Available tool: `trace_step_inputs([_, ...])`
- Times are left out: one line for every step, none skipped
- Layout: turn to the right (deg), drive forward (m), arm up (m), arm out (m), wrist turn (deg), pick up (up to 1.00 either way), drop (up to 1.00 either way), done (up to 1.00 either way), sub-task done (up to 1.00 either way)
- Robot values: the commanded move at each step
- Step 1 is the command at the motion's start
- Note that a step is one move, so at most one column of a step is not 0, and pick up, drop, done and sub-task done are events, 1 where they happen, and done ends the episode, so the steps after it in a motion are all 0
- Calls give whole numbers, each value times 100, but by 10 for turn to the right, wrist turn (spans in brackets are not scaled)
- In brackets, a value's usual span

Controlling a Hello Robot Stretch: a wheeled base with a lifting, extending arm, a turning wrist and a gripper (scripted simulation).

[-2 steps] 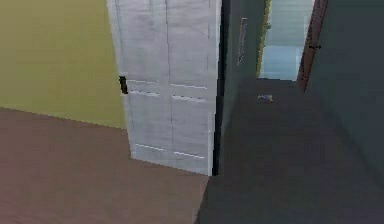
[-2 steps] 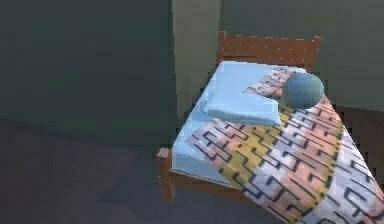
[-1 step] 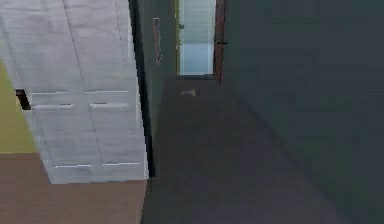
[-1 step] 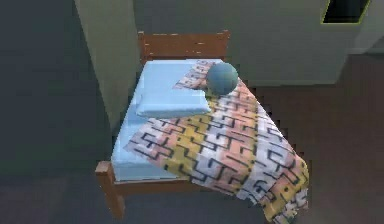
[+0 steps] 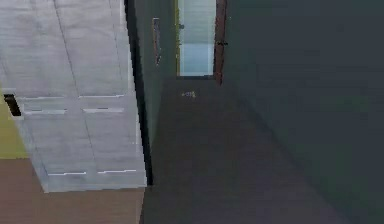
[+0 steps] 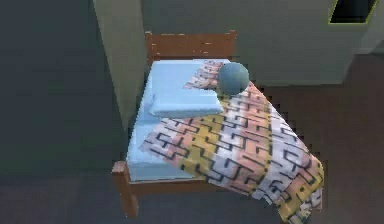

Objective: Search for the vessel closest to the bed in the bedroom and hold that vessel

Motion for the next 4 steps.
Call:
trace_step_inputs([-450, 0, 0, 0, 0, 0, 0, 0, 0])
trace_step_inputs([0, 20, 0, 0, 0, 0, 0, 0, 0])
trace_step_inputs([-420, 0, 0, 0, 0, 0, 0, 0, 0])
trace_step_inputs([0, 100, 0, 0, 0, 0, 0, 0, 0])
